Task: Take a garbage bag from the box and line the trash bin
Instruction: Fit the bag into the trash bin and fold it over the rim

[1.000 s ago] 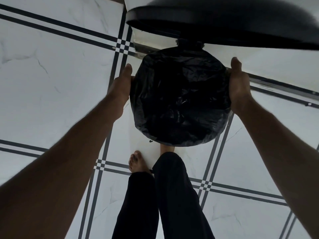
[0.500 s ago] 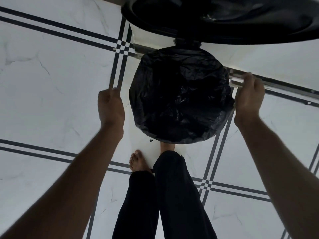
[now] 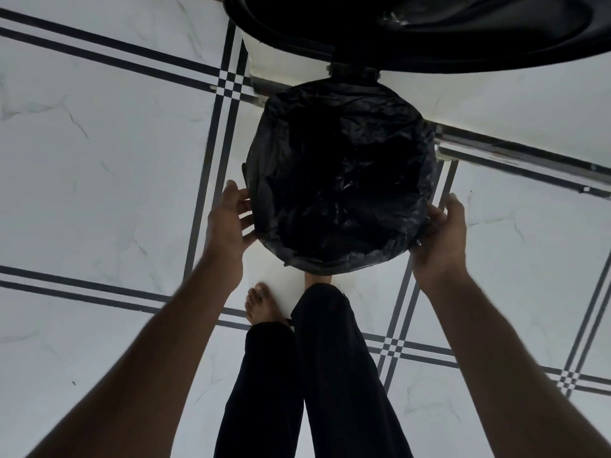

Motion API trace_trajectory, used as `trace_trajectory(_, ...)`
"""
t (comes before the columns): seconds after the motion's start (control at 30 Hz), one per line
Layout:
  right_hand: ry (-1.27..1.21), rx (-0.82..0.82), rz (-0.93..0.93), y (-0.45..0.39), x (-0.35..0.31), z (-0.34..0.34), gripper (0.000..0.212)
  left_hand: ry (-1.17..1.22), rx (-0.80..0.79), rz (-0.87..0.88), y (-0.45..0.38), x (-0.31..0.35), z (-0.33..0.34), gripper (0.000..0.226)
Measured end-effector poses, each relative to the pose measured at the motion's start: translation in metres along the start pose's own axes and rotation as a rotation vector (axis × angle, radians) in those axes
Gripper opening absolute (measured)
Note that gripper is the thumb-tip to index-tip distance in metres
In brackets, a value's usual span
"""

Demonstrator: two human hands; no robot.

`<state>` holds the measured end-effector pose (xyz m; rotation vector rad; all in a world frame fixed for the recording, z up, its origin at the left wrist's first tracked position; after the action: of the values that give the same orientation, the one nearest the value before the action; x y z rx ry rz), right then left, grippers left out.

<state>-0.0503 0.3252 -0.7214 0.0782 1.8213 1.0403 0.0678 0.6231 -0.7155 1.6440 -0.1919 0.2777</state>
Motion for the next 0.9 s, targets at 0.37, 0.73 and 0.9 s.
trace_trajectory(0.37,-0.183,0.137,0.120,0.003,0.003,-0.015,0.026,0.142,-0.101,-0.162,-0.002,-0.017,0.003,0.046)
trace_trajectory(0.73,-0.243,0.028,0.252,0.002,0.016,-0.001,0.062,0.044,-0.124,-0.283,-0.002,-0.044,-0.003,0.069)
trace_trajectory(0.9,-0.094,0.212,0.323,0.022,0.036,-0.030,0.029,-0.041,-0.165,-0.458,0.001,-0.061,-0.006,0.087)
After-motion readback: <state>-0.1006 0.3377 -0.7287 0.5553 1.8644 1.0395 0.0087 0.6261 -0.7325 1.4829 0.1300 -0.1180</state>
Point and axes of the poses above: each hand's wrist, its own y-axis away from the middle knuckle, its own z-axis out of the palm, x = y × z, the point moved 8 cm from there along -y, towards the middle knuckle, and after that the axes turned 13 degrees about -z, right-handed, at the moved point
